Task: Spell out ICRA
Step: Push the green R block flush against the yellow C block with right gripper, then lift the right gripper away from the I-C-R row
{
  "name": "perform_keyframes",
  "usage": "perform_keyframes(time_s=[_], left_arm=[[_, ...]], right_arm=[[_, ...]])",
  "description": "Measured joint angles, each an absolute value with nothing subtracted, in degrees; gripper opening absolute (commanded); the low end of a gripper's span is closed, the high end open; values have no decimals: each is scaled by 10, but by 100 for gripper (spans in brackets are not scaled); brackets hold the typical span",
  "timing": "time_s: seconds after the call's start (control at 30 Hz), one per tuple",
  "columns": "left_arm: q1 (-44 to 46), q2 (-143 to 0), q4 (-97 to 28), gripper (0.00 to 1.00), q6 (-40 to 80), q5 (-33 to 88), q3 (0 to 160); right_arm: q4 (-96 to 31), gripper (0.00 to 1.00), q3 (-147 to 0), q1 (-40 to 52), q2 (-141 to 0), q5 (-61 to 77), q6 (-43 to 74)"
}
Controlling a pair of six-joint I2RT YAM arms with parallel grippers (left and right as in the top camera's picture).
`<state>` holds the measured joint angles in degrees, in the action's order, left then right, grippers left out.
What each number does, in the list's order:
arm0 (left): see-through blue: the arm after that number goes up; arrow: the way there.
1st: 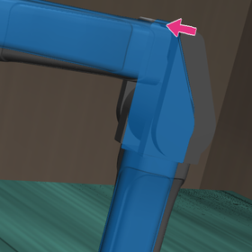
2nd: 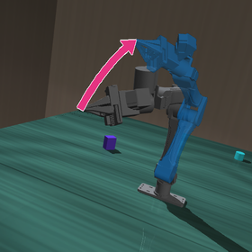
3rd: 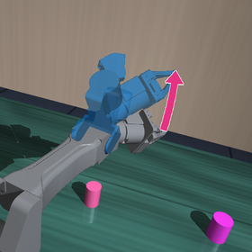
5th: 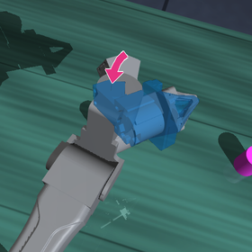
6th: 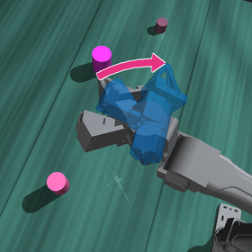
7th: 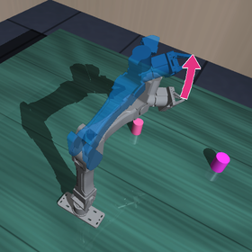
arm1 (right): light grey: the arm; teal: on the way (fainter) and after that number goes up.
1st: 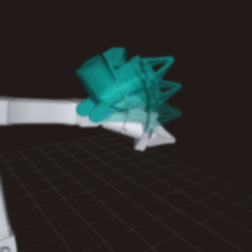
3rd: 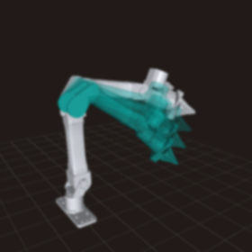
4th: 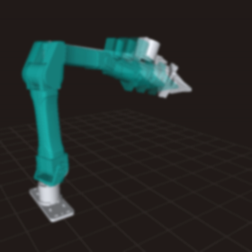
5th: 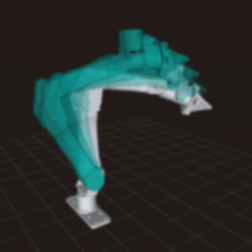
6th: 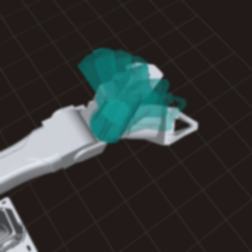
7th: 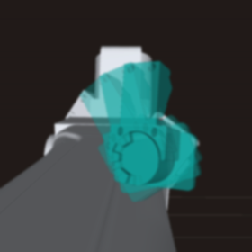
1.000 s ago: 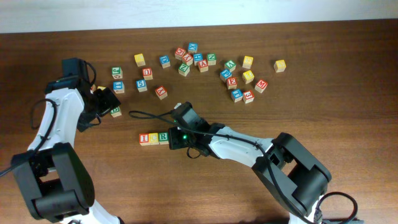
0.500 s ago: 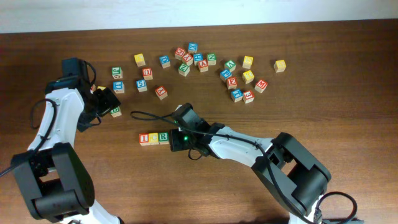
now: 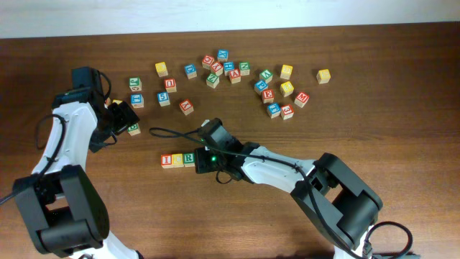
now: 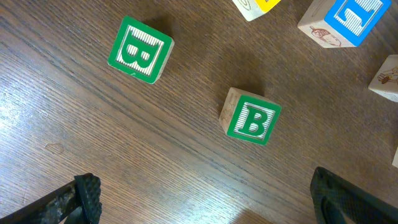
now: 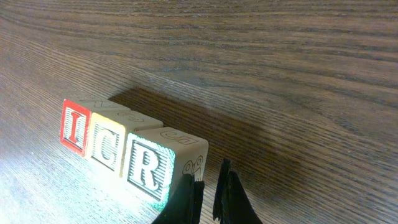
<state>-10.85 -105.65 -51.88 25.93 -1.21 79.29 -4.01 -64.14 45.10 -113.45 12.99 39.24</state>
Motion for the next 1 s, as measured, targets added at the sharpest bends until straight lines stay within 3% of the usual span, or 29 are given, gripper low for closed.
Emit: perform_keyframes(time_s=[1.0], left_arm=[[-109,-1056,-519,99,259,-12,793]], right_arm=[[-73,5,-644,448,-1134,84,392]])
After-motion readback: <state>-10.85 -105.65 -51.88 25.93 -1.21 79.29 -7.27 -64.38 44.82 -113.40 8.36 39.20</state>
